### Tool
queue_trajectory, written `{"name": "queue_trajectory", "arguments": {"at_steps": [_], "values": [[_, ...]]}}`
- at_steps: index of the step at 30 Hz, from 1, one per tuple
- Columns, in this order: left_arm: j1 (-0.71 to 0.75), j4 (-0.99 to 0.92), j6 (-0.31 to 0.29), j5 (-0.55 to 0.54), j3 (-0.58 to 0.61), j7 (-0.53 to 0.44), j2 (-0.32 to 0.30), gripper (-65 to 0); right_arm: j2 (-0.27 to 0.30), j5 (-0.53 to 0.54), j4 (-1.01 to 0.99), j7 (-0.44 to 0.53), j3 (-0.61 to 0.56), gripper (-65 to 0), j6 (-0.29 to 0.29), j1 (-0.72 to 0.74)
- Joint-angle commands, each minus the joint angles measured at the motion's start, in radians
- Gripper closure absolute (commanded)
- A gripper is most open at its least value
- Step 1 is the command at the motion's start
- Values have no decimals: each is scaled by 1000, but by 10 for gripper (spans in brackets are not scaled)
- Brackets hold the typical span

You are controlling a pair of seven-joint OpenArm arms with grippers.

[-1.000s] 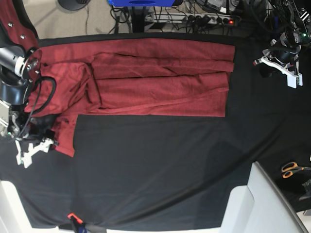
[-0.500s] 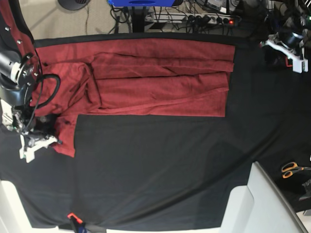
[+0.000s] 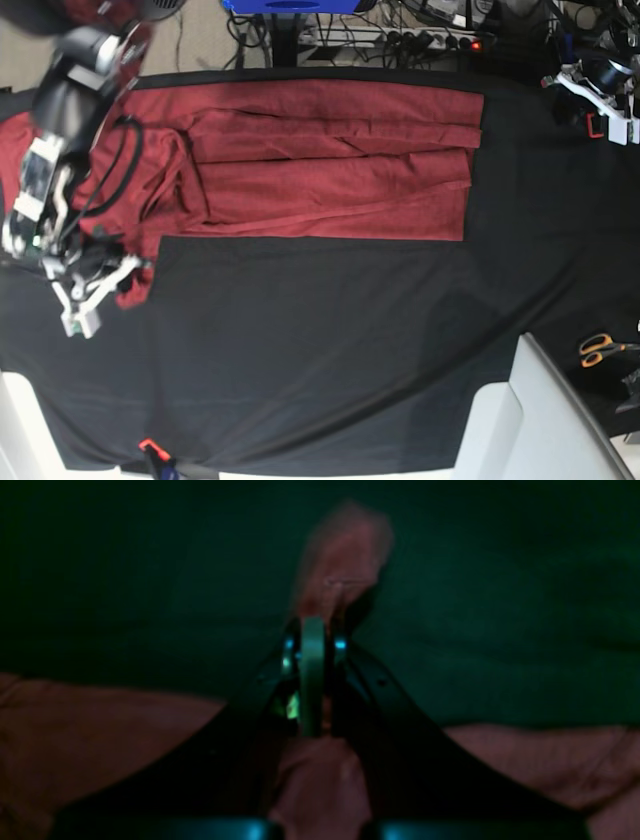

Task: Fold the T-shirt properly
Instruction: 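Drag the sleeve end across the folded shirt toward the hem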

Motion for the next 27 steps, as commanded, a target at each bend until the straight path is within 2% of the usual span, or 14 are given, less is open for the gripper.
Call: {"name": "queue_trajectory", "arguments": {"at_steps": [1,4,9,12,19,27], "values": [[3,13,-10,-12,-6,-12,-17,0,-18,13,101,-16,-36,0,17,-16],[1,13,-10,-12,-6,-12,-17,0,-72,13,331,-88,-136,0,40,-151],[-7,6,-10,-12,-6,-12,-29,0,-79,15,541,-106,-350,0,40,-360],[-7,-10,-10,-12,-6,-12,-47,0,-76,15,590,-106,-469,0,40,-436],[-1,-18,-10,-11,-11,-12,-69,0,-75,13,590,-106,-686,0,37,-467],[18,-17,-10,-11,-6,-14,-69,0,-72,10,561,-82,-967,0,-121,-455]]}}
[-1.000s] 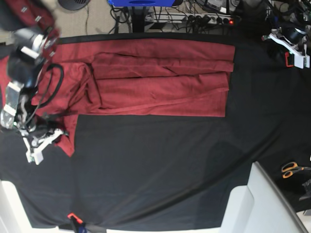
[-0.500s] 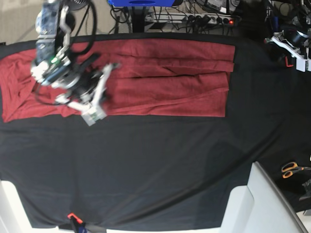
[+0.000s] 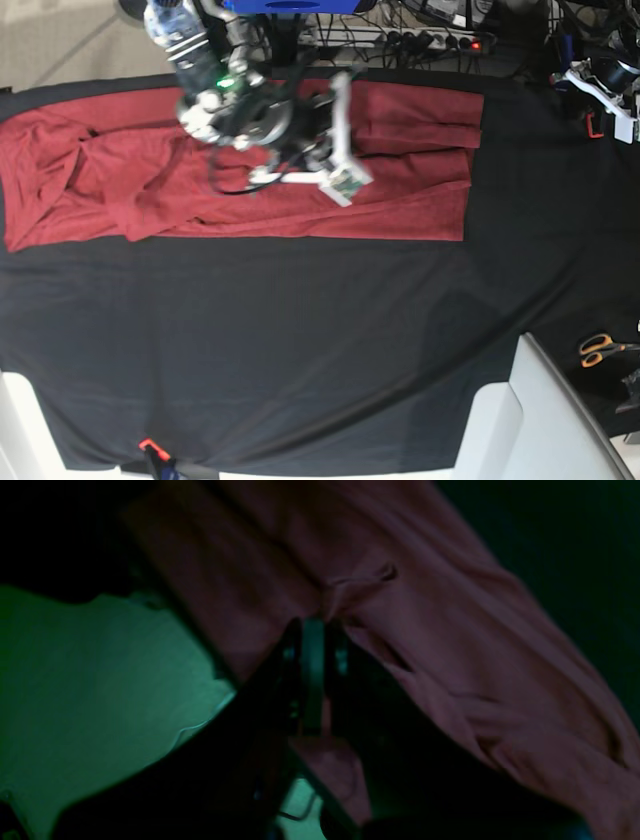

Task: Fold the T-shirt properly
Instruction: 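Drag the sleeve end across the folded shirt toward the hem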

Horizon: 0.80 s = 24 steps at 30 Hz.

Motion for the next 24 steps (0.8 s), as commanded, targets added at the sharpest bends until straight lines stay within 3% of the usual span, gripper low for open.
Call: {"name": "queue_trajectory", "arguments": {"at_steps": [1,15,24], "values": [[9,14,-7,-13,-7,-17,-18,0,-6,12,17,42,-22,0,-12,14],[11,15,-7,-13,-7,-17,-18,0,-8,12,-92,53,-276,0,-39,163],[11,15,-7,-13,-7,-17,-18,0,-8,12,-99,53,-447,0,-156,269]]}}
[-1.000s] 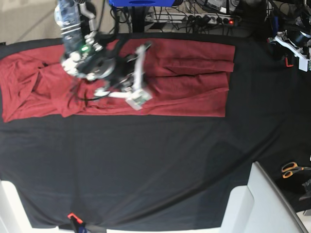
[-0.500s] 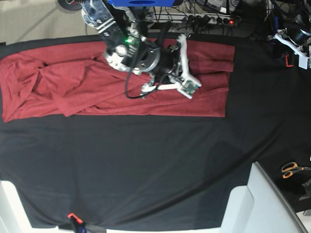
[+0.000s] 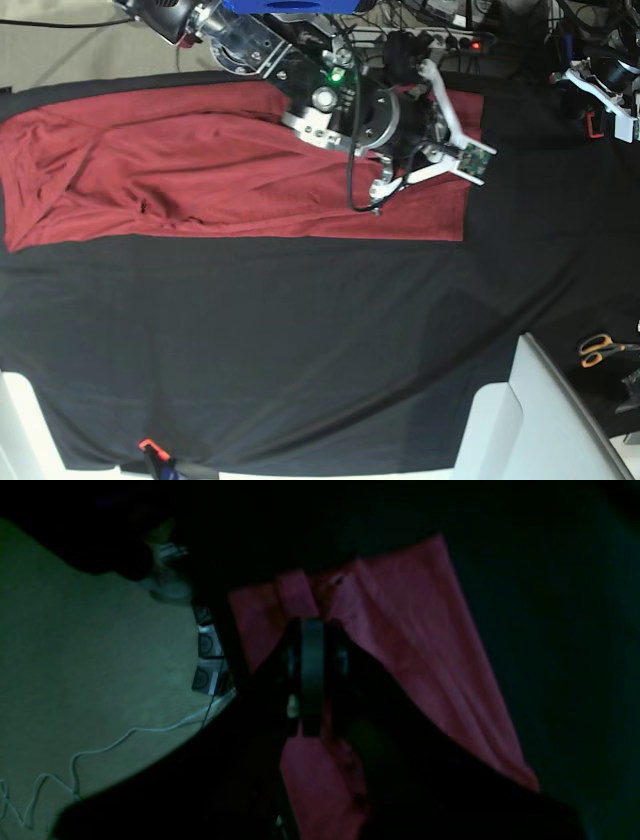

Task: Fold the T-shirt properly
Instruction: 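Drag the sleeve end across the folded shirt toward the hem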

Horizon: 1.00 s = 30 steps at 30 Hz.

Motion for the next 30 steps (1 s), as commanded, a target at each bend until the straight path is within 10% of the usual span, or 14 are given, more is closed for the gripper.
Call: {"name": "queue_trajectory", "arguments": {"at_steps": [1,30], "values": [[8,15,-7,-13,-7,-17,-18,0,-15,8,3,21,-8,0,-4,15],[4,14,-7,-13,-7,-17,-18,0,-19,11,-174,25,102,0,-86,51]]}}
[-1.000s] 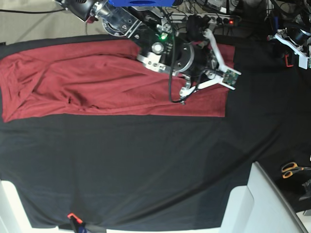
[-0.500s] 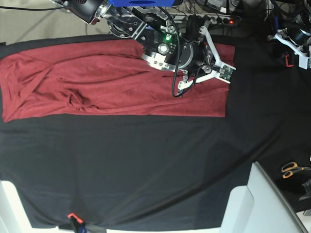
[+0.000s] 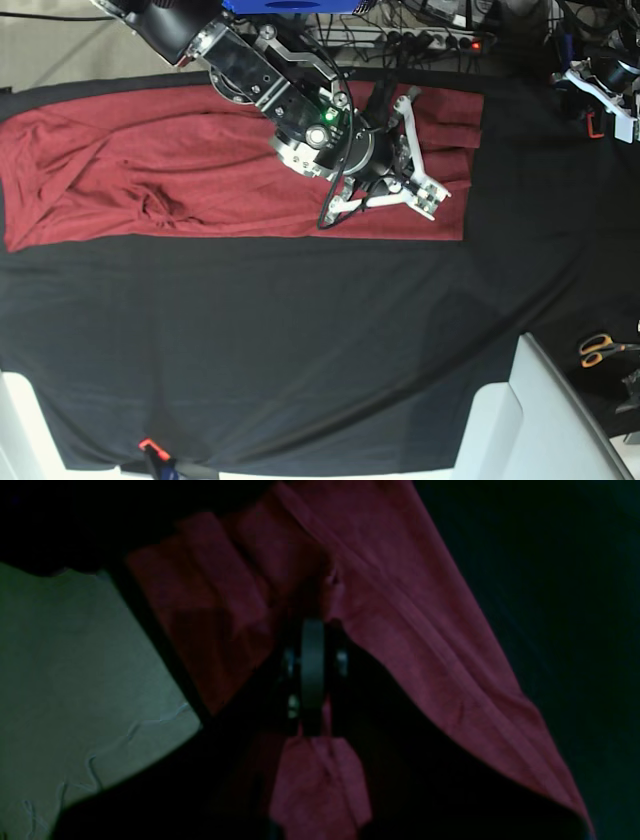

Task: Fold the T-shirt properly
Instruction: 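Drag the sleeve end across the folded shirt toward the hem, then open the right gripper and move it back to the collar end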

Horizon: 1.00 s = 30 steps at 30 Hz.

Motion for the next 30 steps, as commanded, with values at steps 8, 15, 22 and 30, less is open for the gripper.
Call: {"name": "queue_trajectory", "arguments": {"at_steps": [8,15,22,30], "values": [[8,14,-7,-13,-5,-15,-18,0,-19,4,-17,21,-2,-71,-7,18],[10,14,-7,-13,-5,-15,-18,0,-5,1,117,13,132,-408,-65,-10],[8,14,-7,-13,-5,-17,-18,0,78,3,405,153,572,-369,-104,-185],[-3,14,-7,-13,-5,-17,-15,0,81,4,169,377,988,-327,-96,-266]]}}
